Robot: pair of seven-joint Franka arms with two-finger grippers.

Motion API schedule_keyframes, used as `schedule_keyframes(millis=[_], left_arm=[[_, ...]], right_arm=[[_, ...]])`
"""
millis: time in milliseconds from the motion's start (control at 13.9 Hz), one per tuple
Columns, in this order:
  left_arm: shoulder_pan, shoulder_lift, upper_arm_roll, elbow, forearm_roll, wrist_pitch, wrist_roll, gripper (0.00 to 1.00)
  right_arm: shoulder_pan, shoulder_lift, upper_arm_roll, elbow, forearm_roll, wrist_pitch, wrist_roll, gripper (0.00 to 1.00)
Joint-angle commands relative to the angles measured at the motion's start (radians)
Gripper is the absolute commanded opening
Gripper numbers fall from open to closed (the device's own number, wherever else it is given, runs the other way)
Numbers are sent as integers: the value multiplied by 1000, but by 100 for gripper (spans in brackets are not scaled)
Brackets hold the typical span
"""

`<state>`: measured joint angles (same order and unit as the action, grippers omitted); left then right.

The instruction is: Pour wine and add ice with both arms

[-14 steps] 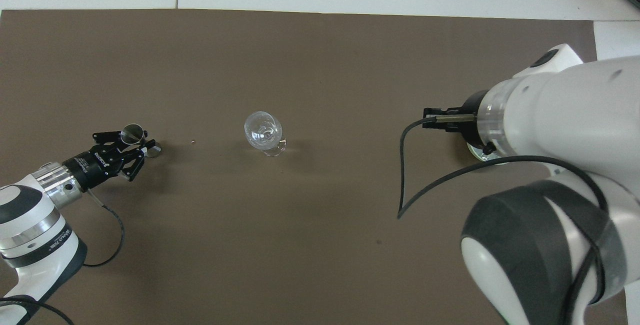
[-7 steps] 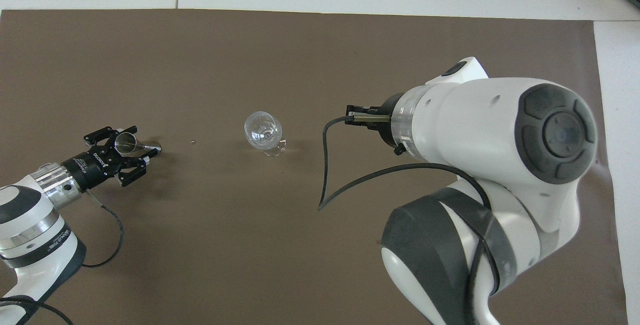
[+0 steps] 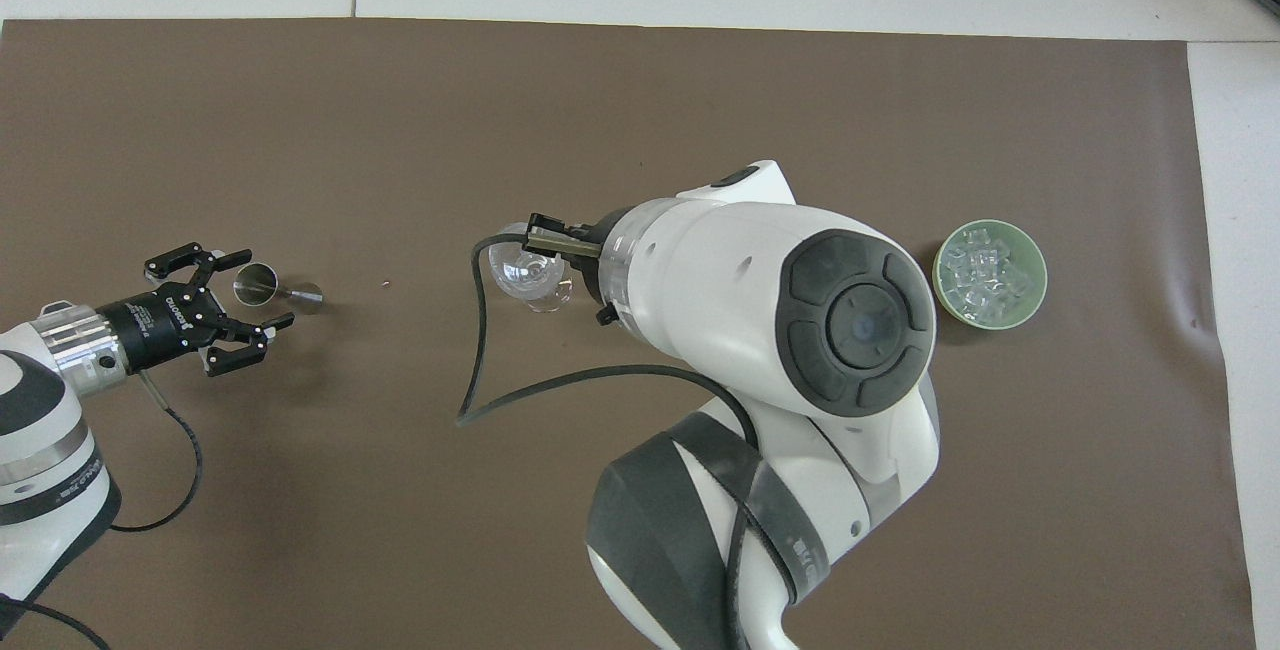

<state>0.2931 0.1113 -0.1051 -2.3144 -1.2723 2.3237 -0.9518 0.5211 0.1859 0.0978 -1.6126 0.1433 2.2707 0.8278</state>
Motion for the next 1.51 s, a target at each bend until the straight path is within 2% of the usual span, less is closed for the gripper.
schedule_keyframes(millis=[0,144,288,504,648,1008,1440], left_arm=[[12,-30,-4,24,138,-14,-67,100],[8,-42,-5,50,259,-6,-102,100],[3,-51,-5,79,338,-6,-124,100],[4,-68,-5,113,396,-6,-121,100],[0,-71,-4,147,415,-12,-116,100],[-2,-99,-5,243,569,-26,-113,100],[0,-110,-5,423,797,-187,-108,100]], right_arm=[[7,47,22,48,19,52,59,0],[22,67,23,51,16,59,60,0],[20,99,23,57,15,116,63,0],[46,124,25,53,-1,176,73,0],[51,145,23,51,-7,182,74,0],[54,144,23,-12,-17,179,62,0],[53,130,23,-53,-18,181,59,0]])
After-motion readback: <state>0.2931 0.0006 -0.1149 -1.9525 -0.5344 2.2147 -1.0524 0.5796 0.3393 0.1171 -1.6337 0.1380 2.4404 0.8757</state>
